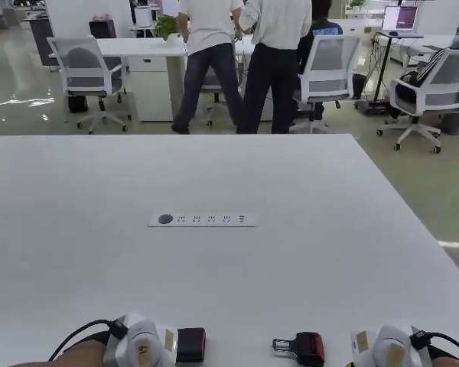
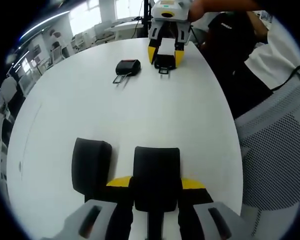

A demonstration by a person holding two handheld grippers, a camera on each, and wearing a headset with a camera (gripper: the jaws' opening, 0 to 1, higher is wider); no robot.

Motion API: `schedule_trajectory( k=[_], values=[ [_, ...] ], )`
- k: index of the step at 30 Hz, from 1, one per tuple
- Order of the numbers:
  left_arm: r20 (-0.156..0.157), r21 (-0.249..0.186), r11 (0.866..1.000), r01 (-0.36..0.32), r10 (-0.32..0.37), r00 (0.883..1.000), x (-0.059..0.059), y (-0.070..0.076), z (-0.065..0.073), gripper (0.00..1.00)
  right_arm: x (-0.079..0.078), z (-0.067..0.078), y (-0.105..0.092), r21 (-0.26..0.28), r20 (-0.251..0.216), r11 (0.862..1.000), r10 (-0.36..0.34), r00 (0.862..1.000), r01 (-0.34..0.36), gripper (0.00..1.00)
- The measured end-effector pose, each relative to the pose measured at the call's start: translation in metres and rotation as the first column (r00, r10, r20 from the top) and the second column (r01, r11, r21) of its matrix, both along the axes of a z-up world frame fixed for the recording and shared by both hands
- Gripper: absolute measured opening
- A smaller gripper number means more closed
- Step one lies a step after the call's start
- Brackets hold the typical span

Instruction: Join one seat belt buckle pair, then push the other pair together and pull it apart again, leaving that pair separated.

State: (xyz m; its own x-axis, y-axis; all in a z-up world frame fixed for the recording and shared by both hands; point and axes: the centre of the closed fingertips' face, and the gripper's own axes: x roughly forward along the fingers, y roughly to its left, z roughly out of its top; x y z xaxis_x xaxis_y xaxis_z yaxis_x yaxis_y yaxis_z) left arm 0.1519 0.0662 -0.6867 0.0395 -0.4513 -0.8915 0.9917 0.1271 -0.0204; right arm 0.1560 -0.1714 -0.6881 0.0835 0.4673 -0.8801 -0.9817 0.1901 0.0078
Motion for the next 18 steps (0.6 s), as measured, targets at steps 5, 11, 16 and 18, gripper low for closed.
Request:
schedule_trajectory(
  k=[5,11,16,18],
  values=[
    [-0.001,-0.004,1.000,-0.004,0.004,1.000,-0.001,-0.001,0.001,0.34,0.002,-0.001,0.013,0.005,0.003,1.000,-0.001,1.000,0.001,0.35],
    [-0.002,-0.007,1.000,-0.006,0.006,1.000,0.000,0.000,0.000,0.34,0.004,-0.002,0.039,0.024,0.011,1.000,0.017,1.000,-0.017,0.35],
    [-0.001,-0.003,1.000,-0.004,0.004,1.000,0.001,0.000,-0.001,0.34,0.011,-0.002,0.059,0.032,0.010,0.999,0.027,1.000,-0.028,0.35],
    [-0.001,-0.004,1.000,-0.004,0.004,1.000,0.001,0.001,-0.001,0.34,0.010,-0.002,0.068,0.030,0.012,0.999,0.044,0.999,-0.044,0.35]
  ],
)
